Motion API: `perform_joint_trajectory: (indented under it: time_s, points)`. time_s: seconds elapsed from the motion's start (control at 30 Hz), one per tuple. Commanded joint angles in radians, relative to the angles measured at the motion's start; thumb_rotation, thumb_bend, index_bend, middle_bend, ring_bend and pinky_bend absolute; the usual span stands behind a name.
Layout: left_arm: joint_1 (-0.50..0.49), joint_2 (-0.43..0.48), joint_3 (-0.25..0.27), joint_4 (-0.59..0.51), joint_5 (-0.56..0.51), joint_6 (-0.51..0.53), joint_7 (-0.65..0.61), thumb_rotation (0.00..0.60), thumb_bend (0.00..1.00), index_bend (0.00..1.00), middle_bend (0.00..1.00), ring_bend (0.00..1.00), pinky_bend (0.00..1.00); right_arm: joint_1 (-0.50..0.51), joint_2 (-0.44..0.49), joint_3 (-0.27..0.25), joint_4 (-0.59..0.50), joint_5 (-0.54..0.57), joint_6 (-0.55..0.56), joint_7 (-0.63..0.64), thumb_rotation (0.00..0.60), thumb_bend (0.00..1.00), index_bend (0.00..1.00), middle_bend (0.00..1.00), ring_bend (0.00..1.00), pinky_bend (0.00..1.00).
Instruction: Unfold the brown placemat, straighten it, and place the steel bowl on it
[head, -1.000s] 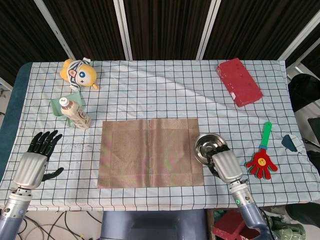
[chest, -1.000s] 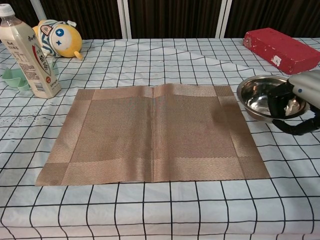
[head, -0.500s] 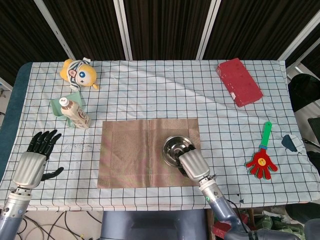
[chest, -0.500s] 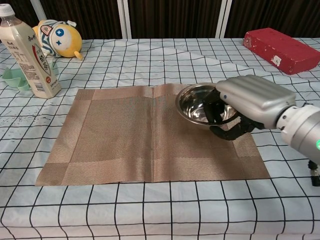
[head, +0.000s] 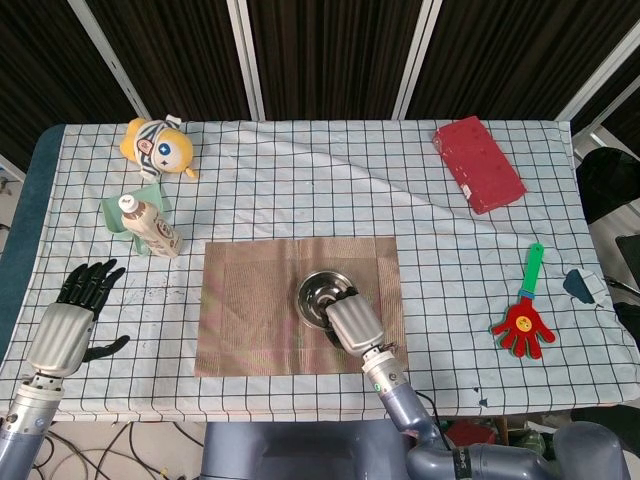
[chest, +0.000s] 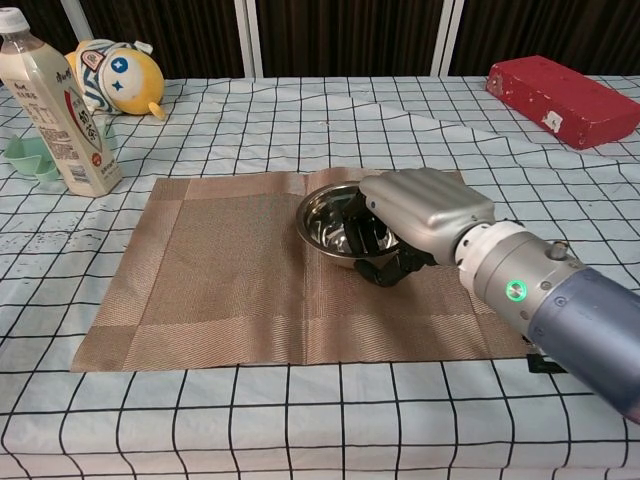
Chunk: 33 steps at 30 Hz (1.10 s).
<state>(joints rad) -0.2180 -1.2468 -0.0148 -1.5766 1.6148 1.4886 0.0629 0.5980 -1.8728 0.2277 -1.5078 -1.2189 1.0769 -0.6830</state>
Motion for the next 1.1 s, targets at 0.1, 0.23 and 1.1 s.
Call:
perform_joint_trajectory:
  time_s: [0.1, 0.23, 1.1]
  points:
    - [-0.001, 0.002, -0.003, -0.001, -0.004, -0.004, -0.008, 0.6, 0.05, 0.08, 0.01, 0.02, 0.05, 0.01, -0.024, 0.002, 0.032, 0.013, 0.009, 0.012, 0.6, 0.18, 0.52, 0.35, 0.3, 0.29]
    - [-0.002, 0.002, -0.005, -0.001, -0.007, -0.01, -0.006, 0.6, 0.05, 0.08, 0.0, 0.02, 0.05, 0.011, -0.021, -0.008, 0.022, 0.033, 0.023, -0.022, 0.6, 0.1, 0.28, 0.16, 0.16, 0.22]
    - [0.006, -0.022, -0.013, 0.021, -0.013, -0.006, 0.062, 0.6, 0.05, 0.03, 0.0, 0.0, 0.04, -0.254, 0.497, -0.184, -0.253, -0.152, 0.364, 0.137, 0.6, 0.06, 0.13, 0.07, 0.09, 0.19]
